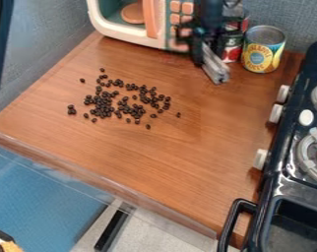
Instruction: Sweep into pile
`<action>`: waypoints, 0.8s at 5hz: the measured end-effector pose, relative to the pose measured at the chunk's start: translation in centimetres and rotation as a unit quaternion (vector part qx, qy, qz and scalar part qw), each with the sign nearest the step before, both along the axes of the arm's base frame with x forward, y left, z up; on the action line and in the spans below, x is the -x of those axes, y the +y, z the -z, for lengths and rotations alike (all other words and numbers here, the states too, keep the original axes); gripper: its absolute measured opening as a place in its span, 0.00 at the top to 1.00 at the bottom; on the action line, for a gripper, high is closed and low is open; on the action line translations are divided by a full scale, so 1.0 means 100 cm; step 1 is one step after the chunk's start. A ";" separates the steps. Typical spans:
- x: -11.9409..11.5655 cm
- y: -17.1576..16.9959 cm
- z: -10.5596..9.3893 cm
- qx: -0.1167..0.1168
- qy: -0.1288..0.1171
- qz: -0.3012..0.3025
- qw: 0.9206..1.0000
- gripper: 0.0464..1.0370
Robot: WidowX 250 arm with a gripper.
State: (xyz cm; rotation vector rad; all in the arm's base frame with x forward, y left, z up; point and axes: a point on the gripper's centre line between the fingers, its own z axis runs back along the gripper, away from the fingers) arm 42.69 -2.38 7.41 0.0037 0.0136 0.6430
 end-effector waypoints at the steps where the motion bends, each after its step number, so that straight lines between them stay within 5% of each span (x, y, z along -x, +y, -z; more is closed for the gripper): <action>1: 0.017 0.021 0.005 -0.048 0.039 0.032 0.998 0.65; 2: 0.036 0.045 -0.011 -0.088 0.062 0.076 0.991 0.65; 4: 0.065 0.098 -0.015 -0.107 0.072 0.160 0.979 0.65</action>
